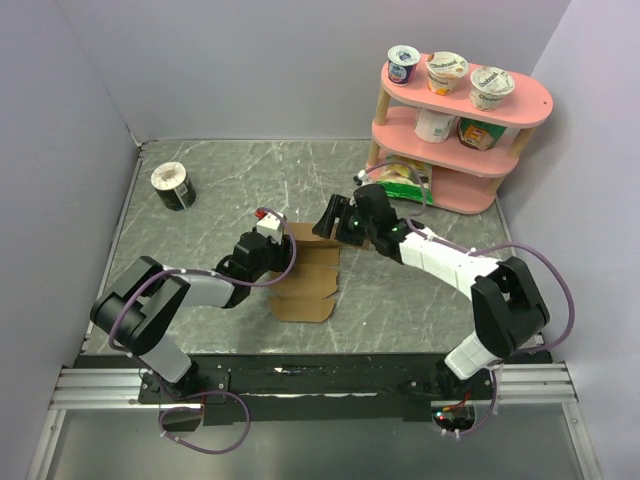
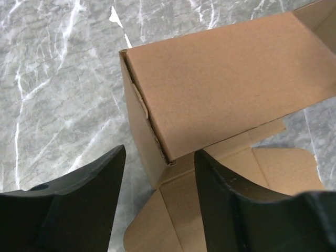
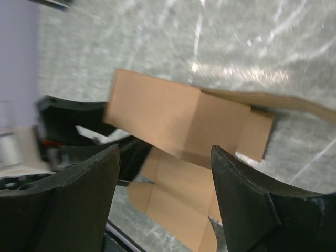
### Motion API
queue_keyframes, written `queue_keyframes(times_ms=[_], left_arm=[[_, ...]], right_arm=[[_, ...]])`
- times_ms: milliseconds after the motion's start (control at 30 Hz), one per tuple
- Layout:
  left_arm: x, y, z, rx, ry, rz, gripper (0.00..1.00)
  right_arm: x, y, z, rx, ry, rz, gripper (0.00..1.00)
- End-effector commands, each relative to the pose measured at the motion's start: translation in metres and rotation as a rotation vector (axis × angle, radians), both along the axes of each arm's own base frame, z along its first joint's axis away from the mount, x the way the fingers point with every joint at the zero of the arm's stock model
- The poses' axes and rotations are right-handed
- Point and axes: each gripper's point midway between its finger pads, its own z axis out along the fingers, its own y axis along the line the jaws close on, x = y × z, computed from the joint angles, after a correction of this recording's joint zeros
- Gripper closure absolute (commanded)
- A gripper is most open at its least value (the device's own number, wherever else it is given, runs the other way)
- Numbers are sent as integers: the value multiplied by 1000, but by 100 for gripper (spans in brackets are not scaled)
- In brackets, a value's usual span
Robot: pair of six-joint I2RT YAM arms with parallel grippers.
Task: Fold the paper box
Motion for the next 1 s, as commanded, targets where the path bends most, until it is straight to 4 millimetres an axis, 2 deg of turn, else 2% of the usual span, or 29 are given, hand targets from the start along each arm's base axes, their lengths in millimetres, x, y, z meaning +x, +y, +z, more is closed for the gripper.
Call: queue_keyframes(times_ms=[0,200,467,567,633,667,700,767,833,900,967], left_arm=[[11,-2,12,2,-40,22,41],[11,-2,12,12,-44,20,47],[10,-5,11,33,-49,9,57],[10,-3,11,44,-51,18,56],[10,-3,12,43,-52,19,56],[10,-3,12,45,-52,21,56],[10,-3,13,46,-52,23,56],[10,-2,12,51,-51,26,57],[10,-2,12,49,-51,29,58],[10,-2,12,50,-51,30,58],[10,-2,13,53,-55,28,59]], right_arm=[[8,-1,-8,-49,23,-72,24],[14,4,-16,-36,27,-72,25],[23,18,-18,1,17,-25,26],[25,8,-18,-59,21,-54,25],[20,-6,-25,-118,35,-90,23],[22,-16,-17,-141,-5,-123,23],[17,-24,-20,-159,-8,-134,23],[15,-34,-6,-173,-53,-156,22],[13,-37,2,-184,-65,-150,21],[15,-33,14,-174,-81,-136,21],[16,-30,18,-169,-77,-120,21]])
